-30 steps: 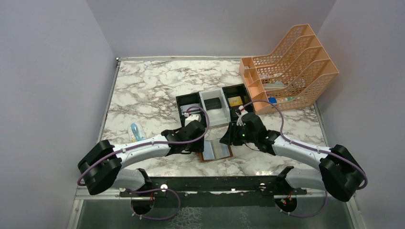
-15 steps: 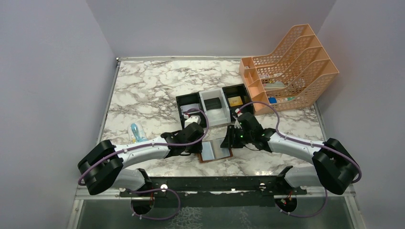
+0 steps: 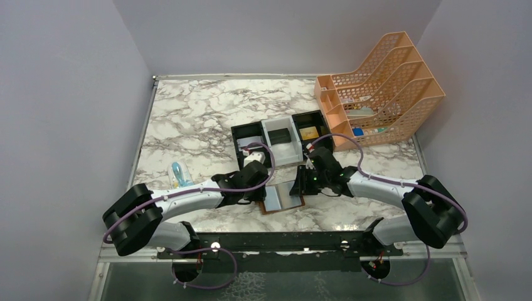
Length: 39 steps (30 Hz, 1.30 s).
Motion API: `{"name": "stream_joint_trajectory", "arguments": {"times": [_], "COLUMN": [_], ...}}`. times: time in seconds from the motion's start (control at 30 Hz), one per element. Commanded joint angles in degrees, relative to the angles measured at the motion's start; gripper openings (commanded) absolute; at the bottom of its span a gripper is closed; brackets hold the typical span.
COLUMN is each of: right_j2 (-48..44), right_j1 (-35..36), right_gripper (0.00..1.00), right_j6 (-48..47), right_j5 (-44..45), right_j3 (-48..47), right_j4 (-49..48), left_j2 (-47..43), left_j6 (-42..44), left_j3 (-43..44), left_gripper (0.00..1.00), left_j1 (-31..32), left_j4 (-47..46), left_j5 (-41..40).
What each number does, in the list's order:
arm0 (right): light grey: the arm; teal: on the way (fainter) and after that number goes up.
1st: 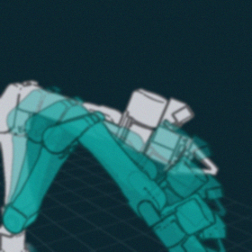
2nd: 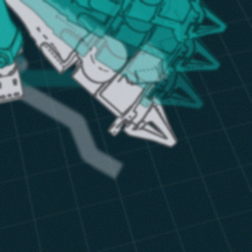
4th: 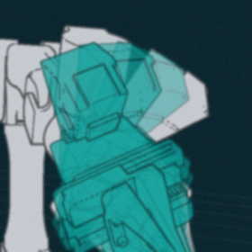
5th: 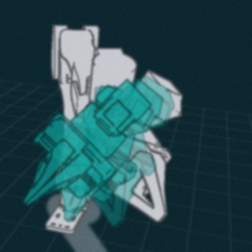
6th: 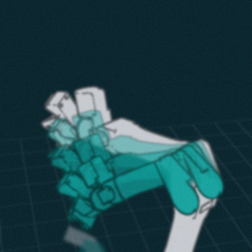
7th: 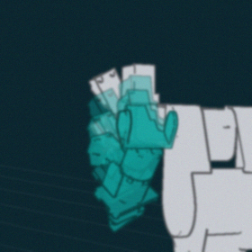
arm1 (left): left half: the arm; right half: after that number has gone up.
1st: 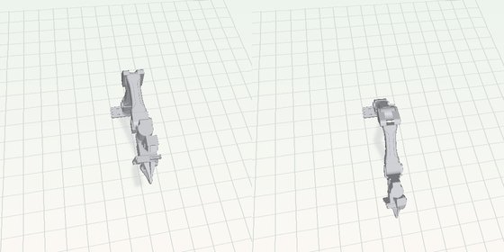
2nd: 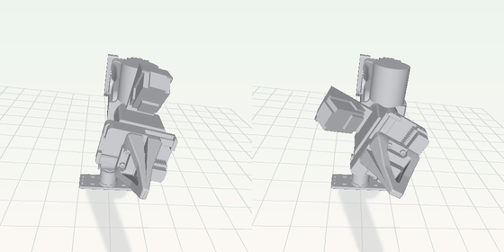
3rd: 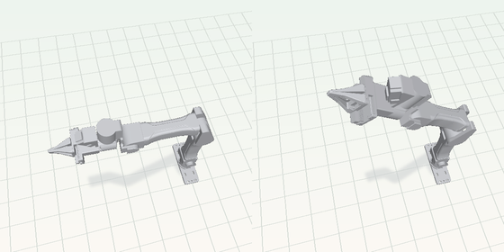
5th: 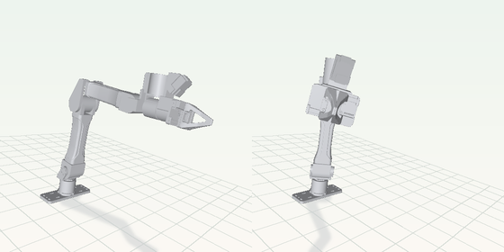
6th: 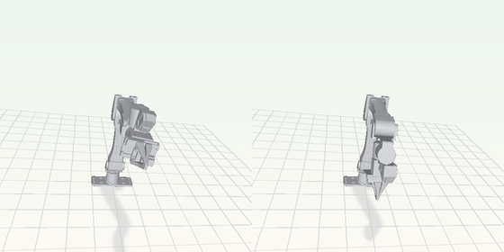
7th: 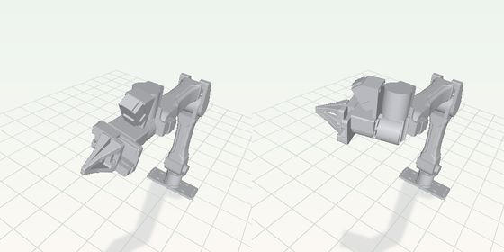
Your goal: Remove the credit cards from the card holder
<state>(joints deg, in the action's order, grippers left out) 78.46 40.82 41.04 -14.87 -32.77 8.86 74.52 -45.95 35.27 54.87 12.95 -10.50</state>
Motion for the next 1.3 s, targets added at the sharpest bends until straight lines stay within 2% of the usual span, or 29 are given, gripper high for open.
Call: {"name": "stream_joint_trajectory", "arguments": {"times": [0.0,0.33,0.93,1.27], "right_j2": [1.1,-0.5,-2.4,-2.3], "right_j1": [0.2,0.2,0.2,0.2], "right_gripper": [0.31,0.3,0.3,0.3], "right_j6": [0.7,3.9,5.9,8.1], "right_j5": [-2.9,-7.1,-8.9,-14.0], "right_j3": [-1.0,-1.6,-1.5,-0.5], "right_j4": [-0.9,-4.7,-6.0,-11.3], "left_j2": [1.5,2.9,2.0,1.3], "left_j6": [1.2,2.0,2.2,2.2], "left_j3": [-0.1,1.2,1.3,1.4], "left_gripper": [0.36,0.33,0.32,0.32], "left_j1": [0.3,0.2,0.2,0.2], "left_j4": [-1.4,-0.2,0.0,0.5], "left_j5": [2.0,1.9,1.6,1.2]}}
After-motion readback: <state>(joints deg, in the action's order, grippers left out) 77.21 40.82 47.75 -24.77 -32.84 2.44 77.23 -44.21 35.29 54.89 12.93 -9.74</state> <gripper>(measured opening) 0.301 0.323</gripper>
